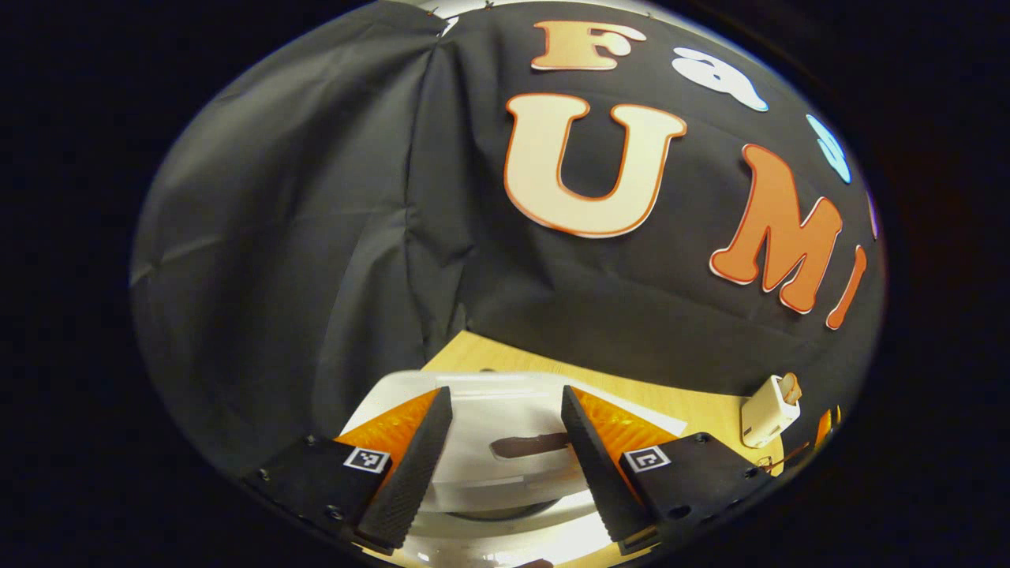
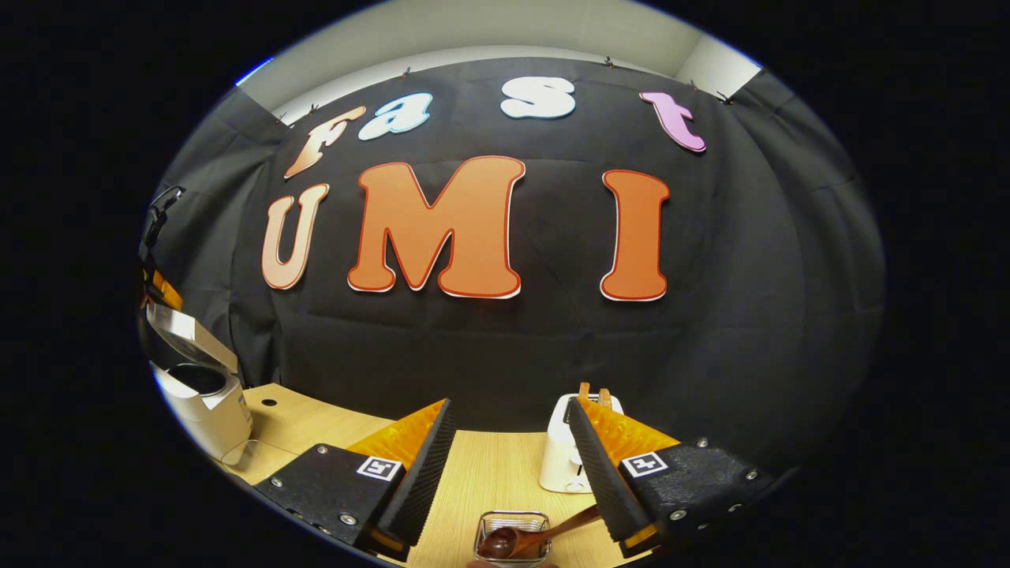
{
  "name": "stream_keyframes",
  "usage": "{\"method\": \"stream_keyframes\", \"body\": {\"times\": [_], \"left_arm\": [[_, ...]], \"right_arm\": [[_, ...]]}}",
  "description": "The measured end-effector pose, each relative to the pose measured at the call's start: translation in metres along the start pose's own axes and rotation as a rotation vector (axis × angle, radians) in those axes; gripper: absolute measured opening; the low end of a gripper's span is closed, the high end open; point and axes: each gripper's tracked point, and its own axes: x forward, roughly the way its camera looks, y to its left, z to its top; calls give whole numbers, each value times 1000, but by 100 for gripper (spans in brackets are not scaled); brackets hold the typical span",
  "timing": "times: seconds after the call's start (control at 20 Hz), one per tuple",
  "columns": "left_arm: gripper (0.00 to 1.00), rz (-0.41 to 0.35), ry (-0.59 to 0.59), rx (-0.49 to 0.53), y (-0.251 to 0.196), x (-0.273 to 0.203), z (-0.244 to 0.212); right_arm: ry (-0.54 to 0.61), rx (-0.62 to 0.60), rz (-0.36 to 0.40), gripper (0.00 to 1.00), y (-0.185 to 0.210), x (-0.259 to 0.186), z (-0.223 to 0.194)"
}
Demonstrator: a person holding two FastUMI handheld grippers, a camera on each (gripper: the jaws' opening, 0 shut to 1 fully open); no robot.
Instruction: Close the left gripper, press the button to open the rice cooker; take a wooden spoon from the chopstick holder with the right hand, scoop a spoonful of rice and pour it into the rice cooker, then put the wooden spoon back into the chopstick holder.
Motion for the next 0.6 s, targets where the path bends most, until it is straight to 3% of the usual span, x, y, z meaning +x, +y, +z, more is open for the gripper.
{"method": "stream_keyframes", "body": {"times": [0.15, 0.3, 0.35, 0.45, 0.5, 0.6], "left_arm": [[91, 2, 40, -25, 0, 1, -25], [91, 29, 182, -59, 12, -1, -86], [90, 14, 106, -46, 11, -4, -71], [88, 10, 142, -94, 9, -1, -81], [91, 14, 127, -98, 9, 3, -81], [85, 38, 106, -67, 9, 2, -83]], "right_arm": [[0, 30, 7, 86, -4, -7, -1], [-10, 48, 10, 86, -7, -15, 1], [-14, 55, 11, 86, -9, -17, 2], [-22, 67, 17, 86, -10, -24, 5], [-30, 72, 21, 86, -9, -28, 7], [-35, 67, 28, 86, -9, -34, 8]]}}
